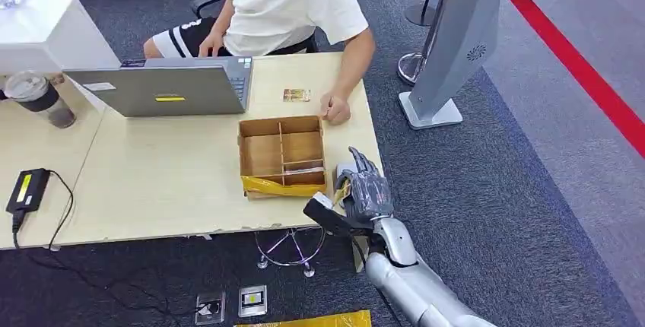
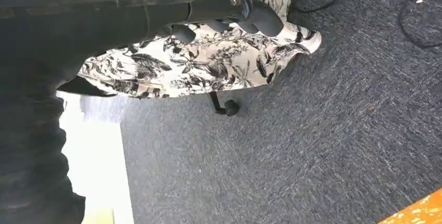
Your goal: Pass the card to the sensor for recognition and then transmit it.
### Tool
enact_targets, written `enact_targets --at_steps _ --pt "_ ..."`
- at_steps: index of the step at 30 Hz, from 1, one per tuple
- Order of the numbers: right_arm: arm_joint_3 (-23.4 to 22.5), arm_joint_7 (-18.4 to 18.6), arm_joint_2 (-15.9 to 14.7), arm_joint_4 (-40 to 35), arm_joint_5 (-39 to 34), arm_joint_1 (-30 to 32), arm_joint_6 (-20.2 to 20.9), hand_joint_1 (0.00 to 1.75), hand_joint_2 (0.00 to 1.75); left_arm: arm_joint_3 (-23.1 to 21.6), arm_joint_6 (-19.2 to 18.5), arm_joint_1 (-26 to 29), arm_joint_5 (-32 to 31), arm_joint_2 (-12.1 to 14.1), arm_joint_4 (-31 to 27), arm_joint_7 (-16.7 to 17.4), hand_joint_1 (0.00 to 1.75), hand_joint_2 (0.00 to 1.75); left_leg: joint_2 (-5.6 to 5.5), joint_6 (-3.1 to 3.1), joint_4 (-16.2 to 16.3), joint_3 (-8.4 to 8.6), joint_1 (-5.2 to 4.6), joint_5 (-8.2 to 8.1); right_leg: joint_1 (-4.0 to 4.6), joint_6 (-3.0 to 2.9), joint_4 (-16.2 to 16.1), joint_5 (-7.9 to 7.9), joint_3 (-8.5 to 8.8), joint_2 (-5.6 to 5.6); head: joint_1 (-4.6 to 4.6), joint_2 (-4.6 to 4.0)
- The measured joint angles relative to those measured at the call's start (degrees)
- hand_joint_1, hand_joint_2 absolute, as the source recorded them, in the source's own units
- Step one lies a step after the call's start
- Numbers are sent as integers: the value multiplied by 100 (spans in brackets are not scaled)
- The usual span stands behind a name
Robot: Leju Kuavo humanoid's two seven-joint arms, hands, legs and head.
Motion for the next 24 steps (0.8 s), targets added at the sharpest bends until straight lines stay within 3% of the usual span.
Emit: enact_targets --at_steps 8,24 --pt "0 -101 127 389 -229 -89 -162 175 175 0 4 0 -50 -2 0 -83 0 175 0 0 0 0 0 0 1 0 0 0 -1 0 -2 0" --pt "-175 70 29 522 -360 -333 -304 175 175 0 2 2 -131 0 0 -155 0 175 1 0 0 2 0 0 0 2 0 1 -1 2 0 0"
